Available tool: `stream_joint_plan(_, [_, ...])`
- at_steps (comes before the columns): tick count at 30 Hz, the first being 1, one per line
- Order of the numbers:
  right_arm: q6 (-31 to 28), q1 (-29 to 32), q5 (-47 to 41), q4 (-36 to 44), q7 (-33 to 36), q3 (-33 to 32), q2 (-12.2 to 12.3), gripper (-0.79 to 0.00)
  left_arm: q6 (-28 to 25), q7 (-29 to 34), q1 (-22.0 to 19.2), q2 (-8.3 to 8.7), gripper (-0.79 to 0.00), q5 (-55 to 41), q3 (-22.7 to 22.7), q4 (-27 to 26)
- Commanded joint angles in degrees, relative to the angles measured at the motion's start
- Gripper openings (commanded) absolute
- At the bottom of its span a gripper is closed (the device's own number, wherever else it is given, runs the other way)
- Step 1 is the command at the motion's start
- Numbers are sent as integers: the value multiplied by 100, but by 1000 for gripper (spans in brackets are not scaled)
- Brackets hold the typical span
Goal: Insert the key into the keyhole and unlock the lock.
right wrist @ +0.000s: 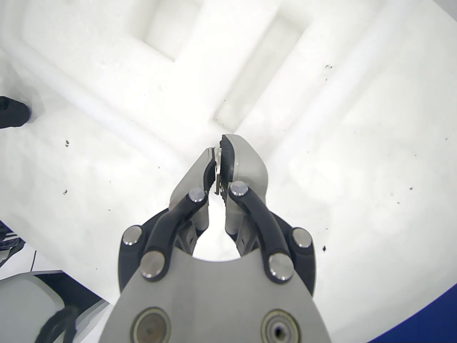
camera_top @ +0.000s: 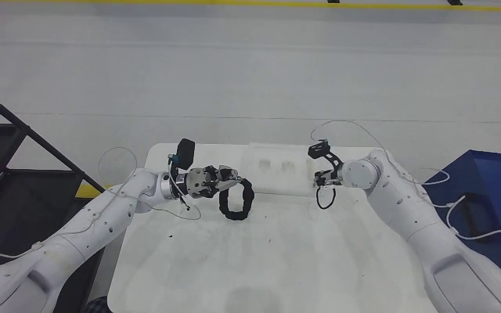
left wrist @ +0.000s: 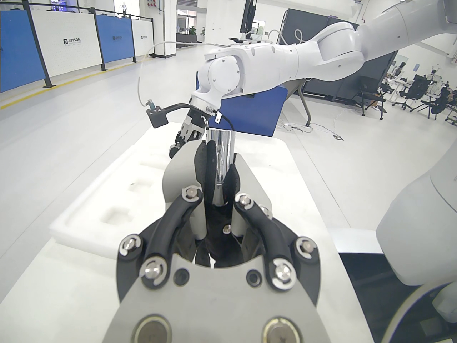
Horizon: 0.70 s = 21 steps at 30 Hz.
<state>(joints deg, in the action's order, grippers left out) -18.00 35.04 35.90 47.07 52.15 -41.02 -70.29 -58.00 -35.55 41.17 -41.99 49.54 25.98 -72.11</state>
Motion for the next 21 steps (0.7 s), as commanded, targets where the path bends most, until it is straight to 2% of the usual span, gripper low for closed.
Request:
stream_joint_plan(1, [23, -20, 54, 91, 97, -24, 14, -785, 0, 0, 0, 0, -785, 0, 0, 0])
stream_joint_plan(13, [72, 109, 302, 1156, 627, -330, 186, -785, 0, 0, 0, 0, -785, 0, 0, 0])
stream_joint_plan(21, [188, 699, 396, 2986, 920, -920, 463, -785, 0, 0, 0, 0, -785, 0, 0, 0])
